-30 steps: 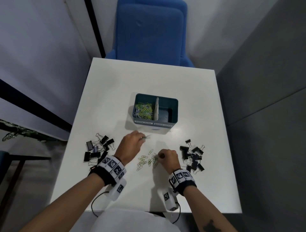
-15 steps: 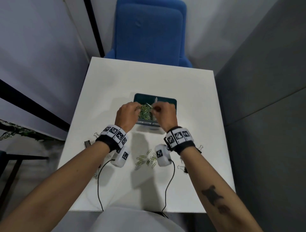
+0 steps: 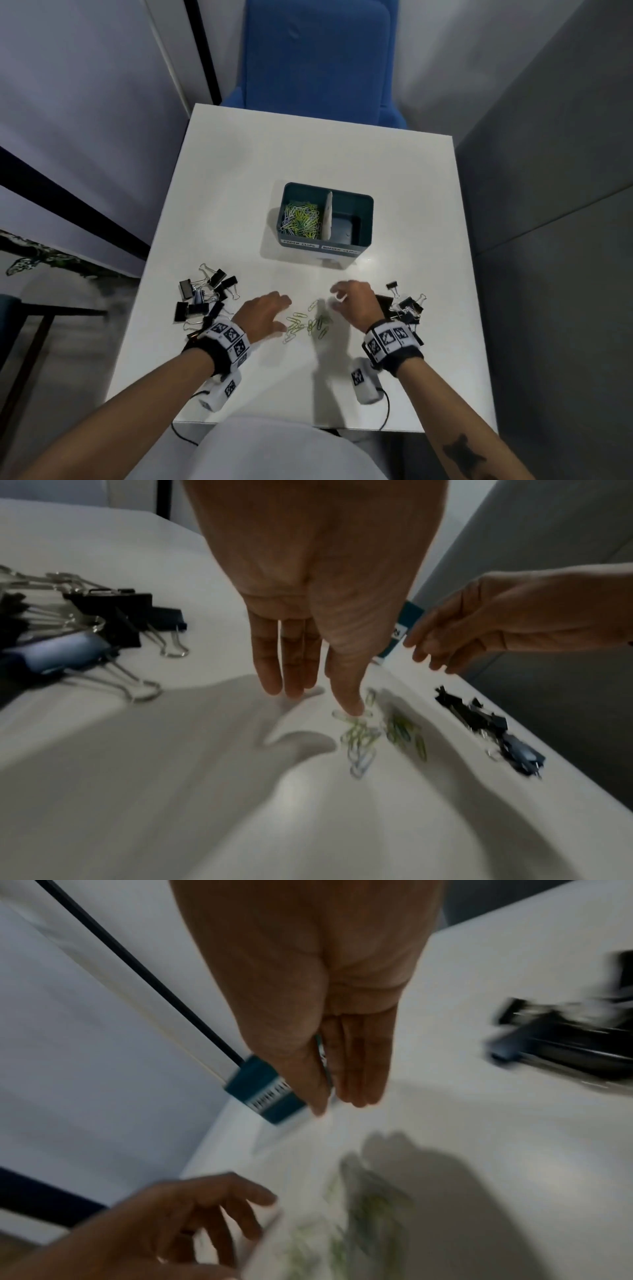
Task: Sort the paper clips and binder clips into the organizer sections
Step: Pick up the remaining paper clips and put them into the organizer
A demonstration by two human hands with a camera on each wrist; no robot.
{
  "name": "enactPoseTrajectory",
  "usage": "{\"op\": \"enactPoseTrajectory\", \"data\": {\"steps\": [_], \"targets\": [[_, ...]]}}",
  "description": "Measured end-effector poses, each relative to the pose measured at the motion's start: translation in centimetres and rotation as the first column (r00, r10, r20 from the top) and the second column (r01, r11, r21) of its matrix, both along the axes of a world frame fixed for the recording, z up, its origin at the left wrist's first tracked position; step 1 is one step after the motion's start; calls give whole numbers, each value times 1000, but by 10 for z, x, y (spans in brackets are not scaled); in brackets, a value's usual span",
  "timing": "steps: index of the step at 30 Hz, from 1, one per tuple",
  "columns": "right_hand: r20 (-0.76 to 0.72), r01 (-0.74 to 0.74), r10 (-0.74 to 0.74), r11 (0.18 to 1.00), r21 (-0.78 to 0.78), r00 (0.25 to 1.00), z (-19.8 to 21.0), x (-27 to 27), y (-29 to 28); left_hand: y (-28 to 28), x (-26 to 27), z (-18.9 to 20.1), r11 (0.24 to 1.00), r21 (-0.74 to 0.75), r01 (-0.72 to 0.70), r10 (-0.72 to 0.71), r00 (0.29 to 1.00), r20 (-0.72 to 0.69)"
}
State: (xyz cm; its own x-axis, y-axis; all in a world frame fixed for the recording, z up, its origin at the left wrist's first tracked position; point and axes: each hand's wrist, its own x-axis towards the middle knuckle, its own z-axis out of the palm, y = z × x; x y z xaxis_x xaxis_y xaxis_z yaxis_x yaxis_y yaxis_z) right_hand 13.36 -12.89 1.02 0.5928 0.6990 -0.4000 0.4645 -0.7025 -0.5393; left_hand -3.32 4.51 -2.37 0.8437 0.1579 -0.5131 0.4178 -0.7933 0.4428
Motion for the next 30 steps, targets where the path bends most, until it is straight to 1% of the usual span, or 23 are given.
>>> {"op": "enactPoseTrajectory", "data": {"steps": [2,5,7,11,16,18,20,22,25,26,28,30], "targets": [[-41,-27,24,996,-88,999,-15,-12,-21,-8,-8,-9,1000,-9,17,-18,1000,-15],[-66,-23,12,986,-162,998,-31,-29,-38,-17,-11,-18,998,-48,-33,34,999,3],[-40,-1,-4,991,-134,999,-39,-39,-38,-24,-8,-21,997,-71,-44,46,999,22],[24,51,-49,996,-71,999,-47,-48,-25,-32,8,-23,994,-50,-93,95,995,38],[31,46,-45,998,-35,998,-52,-47,-18,-33,18,-16,978,-97,-183,191,978,79],[38,50,-48,998,-33,998,-51,-44,-23,-32,11,-16,977,-83,-197,207,969,135],[41,8,-5,998,-69,999,-50,-42,-27,-34,2,-18,987,-49,-156,162,975,155],[72,-46,54,994,-100,996,-52,-45,-26,-39,-1,-21,995,1,-104,103,985,141],[138,-58,63,997,-42,988,-56,-52,-16,-53,2,-20,994,71,-79,67,985,162],[140,-57,59,998,-21,988,-57,-54,-12,-57,4,-19,992,118,-47,25,984,177],[146,-59,58,998,4,988,-59,-58,-5,-64,7,-23,978,209,18,-53,986,161],[159,-50,47,999,13,986,-61,-59,-2,-66,8,-28,974,228,3,-47,981,188]]}}
